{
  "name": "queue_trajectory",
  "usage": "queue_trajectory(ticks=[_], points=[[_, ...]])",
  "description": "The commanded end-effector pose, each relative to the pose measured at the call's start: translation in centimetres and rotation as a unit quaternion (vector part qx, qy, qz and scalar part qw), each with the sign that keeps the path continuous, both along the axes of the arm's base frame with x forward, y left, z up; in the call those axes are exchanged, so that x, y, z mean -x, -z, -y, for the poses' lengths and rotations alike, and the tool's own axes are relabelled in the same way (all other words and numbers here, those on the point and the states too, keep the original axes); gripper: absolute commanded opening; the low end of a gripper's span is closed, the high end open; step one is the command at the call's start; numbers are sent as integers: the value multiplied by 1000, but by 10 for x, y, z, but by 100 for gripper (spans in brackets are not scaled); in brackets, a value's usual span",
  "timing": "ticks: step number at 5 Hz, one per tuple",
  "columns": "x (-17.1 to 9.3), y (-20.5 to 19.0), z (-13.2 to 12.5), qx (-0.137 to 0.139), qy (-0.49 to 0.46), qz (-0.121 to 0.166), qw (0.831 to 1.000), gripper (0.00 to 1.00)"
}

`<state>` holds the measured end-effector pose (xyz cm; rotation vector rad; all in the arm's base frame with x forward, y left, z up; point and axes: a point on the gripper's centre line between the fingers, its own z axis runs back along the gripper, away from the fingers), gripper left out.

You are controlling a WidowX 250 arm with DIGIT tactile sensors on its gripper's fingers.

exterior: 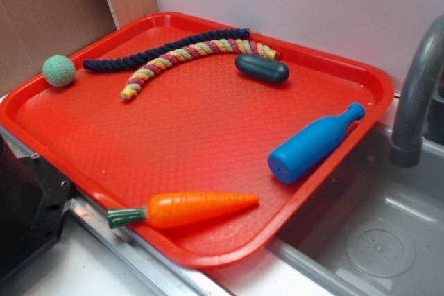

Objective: Grab the plastic pickle.

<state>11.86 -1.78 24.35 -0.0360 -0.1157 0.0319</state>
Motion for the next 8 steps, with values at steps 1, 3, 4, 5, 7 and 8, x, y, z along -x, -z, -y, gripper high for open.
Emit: queue_trajectory(ticks=[1, 3, 4, 5, 7, 8], points=[[0, 0, 0, 0, 0, 0, 1000, 100], [-83, 79, -10, -9, -208, -44, 977, 100], [-117, 104, -1, 36, -324, 24, 945, 100], [-142, 117, -3, 45, -406, 44, 912, 100], [-191, 147, 6, 47, -396, 59, 915, 100], [-208, 167, 12, 31, -379, 49, 924, 100]])
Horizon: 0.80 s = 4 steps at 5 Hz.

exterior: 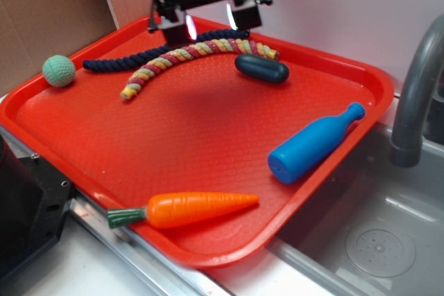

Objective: Grab the plastic pickle.

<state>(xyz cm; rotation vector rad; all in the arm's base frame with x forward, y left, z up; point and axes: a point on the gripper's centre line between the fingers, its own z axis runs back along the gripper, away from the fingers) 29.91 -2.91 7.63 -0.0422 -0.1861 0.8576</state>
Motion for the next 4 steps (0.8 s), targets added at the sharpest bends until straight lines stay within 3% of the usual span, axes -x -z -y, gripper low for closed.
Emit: queue_trajectory(ticks=[1, 2, 4], points=[[-22, -4, 3, 18, 32, 28, 999, 100], [-11, 19, -3, 12, 48, 24, 998, 100], [-6, 54, -6, 14, 67, -26, 997, 100]])
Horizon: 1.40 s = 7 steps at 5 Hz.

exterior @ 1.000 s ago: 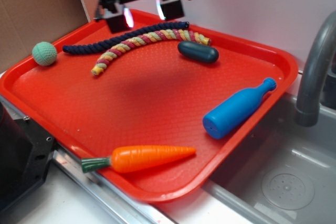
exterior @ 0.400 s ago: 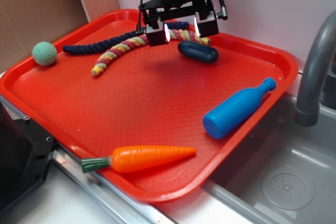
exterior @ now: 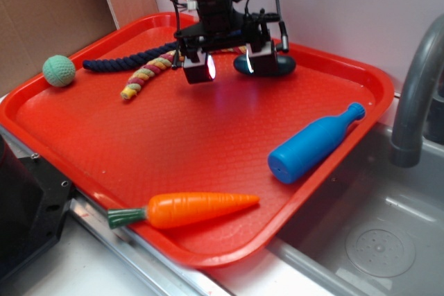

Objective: Grab the plastic pickle.

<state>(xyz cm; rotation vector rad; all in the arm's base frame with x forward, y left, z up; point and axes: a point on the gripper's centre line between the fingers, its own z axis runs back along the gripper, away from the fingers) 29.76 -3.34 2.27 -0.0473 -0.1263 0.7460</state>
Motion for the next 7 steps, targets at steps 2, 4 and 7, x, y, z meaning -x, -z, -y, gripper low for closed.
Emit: queue_trajectory(ticks=[2, 4, 7], points=[[-7, 0, -10, 5, 10, -1, 1000, 100], [-7, -25, -13, -25, 77, 10, 997, 100], [-34, -62, 0, -35, 307, 89, 947, 100]])
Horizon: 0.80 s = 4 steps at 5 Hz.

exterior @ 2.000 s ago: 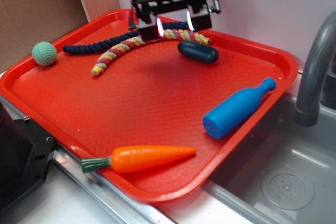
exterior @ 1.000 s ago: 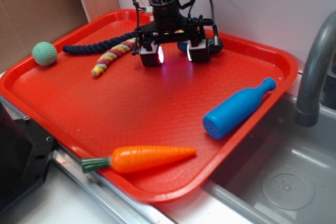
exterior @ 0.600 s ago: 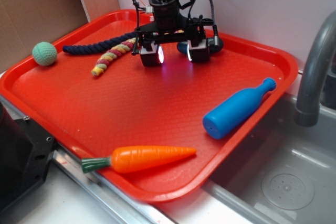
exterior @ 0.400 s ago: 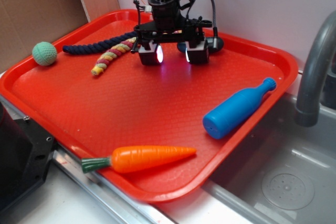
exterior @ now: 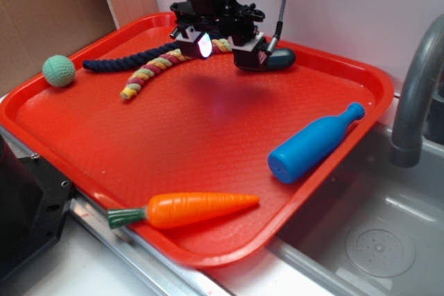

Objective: Grab the plastic pickle.

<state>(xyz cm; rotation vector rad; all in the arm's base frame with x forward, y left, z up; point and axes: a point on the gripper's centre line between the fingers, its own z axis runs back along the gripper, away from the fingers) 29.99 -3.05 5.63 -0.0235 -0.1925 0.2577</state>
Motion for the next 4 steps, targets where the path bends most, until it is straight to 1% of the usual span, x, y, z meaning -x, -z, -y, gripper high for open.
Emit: queue_trajectory(ticks=[1, 2, 3, 4], points=[[-47, -16, 12, 31, 150, 62, 986, 100], [-57, -6, 18, 30, 184, 71, 980, 100], [-66, 12, 17, 15, 188, 58, 980, 100], [-67, 21, 15, 10, 182, 45, 982, 100]])
